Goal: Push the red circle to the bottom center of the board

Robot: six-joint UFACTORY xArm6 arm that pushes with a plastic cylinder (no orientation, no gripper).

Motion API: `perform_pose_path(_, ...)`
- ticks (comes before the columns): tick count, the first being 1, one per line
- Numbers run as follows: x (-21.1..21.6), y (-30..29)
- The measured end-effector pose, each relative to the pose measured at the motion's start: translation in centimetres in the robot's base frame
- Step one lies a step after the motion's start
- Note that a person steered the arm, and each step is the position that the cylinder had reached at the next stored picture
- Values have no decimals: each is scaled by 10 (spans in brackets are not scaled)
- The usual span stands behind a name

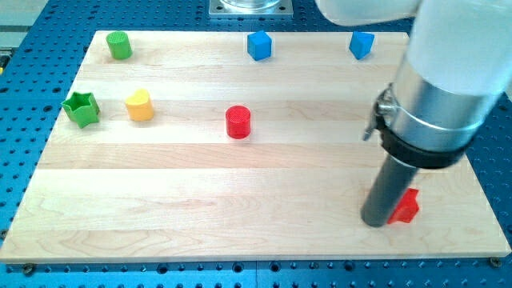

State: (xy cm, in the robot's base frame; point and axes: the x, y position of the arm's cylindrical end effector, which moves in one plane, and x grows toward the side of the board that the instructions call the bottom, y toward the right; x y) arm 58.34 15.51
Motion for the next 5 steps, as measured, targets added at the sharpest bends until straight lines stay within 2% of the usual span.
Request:
perform_pose_path(1,0,-1)
perform_pose_path(2,4,40)
perform_pose_path(3,0,-7)
perform_pose_path(4,-91,-53)
perform_pose_path(5,-171,-49)
